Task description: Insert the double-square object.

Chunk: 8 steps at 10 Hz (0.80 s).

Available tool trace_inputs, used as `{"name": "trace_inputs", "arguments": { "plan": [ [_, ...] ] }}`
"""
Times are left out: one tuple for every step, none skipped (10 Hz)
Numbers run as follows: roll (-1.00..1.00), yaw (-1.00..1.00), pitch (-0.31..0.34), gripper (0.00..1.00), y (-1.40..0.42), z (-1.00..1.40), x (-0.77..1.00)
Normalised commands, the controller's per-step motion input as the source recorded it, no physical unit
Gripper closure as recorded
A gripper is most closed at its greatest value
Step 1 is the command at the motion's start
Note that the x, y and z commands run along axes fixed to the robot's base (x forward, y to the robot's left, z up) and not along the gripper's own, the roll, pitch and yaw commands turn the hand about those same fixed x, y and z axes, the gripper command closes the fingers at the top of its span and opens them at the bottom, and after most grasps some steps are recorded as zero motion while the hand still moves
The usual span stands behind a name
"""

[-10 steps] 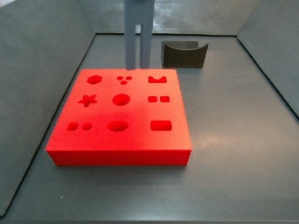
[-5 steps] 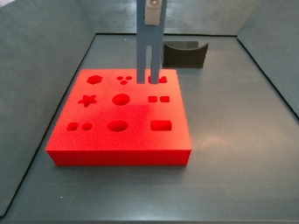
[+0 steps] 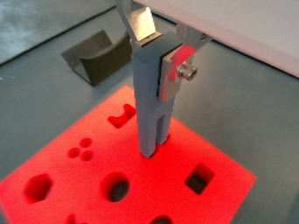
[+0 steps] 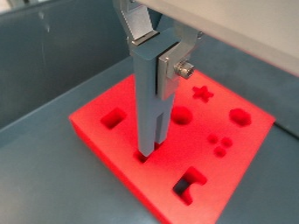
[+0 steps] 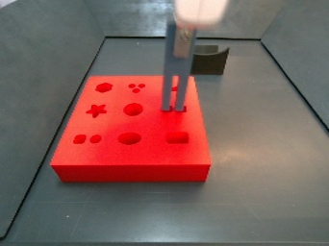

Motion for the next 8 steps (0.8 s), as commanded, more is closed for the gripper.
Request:
{"name": "trace_inputs", "arguments": {
  "plan": [
    [0.00, -0.13, 0.043, 1.00, 0.00, -0.40, 0.10],
    [0.00, -0.10, 0.034, 1.00, 0.00, -0.44, 0.05],
    [0.00, -0.06, 0.004, 1.00, 0.00, -0.51, 0.00],
    [-0.03, -0.02, 0.000, 1.00, 0.00, -0.68, 0.00],
    [-0.12, -0.04, -0.076, 1.00, 0.06, -0.66, 0.00],
    [-0.14, -0.18, -0.163, 1.00, 0.03, -0.20, -0.08],
    [-0.04, -0.06, -0.020, 1.00, 0.06, -0.01, 0.00],
    [0.00, 0.00, 0.001, 1.00, 0.00, 0.00, 0.00]
  ]
}}
